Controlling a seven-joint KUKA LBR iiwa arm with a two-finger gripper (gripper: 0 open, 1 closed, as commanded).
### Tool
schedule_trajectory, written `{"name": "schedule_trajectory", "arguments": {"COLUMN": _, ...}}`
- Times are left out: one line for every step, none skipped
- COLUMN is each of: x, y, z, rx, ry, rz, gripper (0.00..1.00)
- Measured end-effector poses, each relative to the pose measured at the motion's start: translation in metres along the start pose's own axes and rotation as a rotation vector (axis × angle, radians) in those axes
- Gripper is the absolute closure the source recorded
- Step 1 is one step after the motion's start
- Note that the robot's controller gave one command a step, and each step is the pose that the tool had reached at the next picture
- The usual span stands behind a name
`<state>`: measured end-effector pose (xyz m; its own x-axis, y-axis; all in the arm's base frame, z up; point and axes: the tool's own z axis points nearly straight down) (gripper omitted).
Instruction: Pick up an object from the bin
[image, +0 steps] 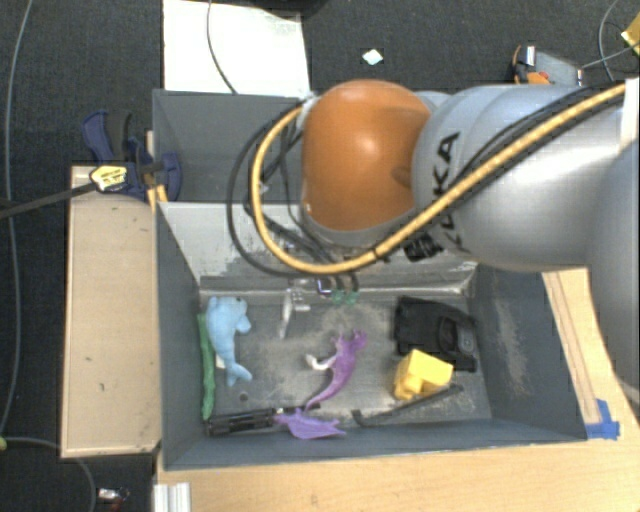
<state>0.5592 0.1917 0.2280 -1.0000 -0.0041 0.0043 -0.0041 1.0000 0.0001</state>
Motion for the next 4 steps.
{"name": "schedule_trajectory", "arguments": {"x": -0.001, "y": -0.001, "z": -0.005, "rx": -0.002, "ry": -0.007, "rz": 0.008, "gripper": 0.0}}
{"name": "schedule_trajectory", "arguments": {"x": -0.013, "y": 0.036, "z": 0.095, "rx": -0.001, "ry": -0.01, "rz": -0.209, "gripper": 0.0}}
{"name": "schedule_trajectory", "arguments": {"x": -0.009, "y": 0.056, "z": 0.081, "rx": -0.001, "ry": -0.016, "rz": -0.363, "gripper": 0.0}}
{"name": "schedule_trajectory", "arguments": {"x": -0.023, "y": 0.064, "z": 0.136, "rx": -0.001, "ry": -0.023, "rz": -0.731, "gripper": 0.0}}
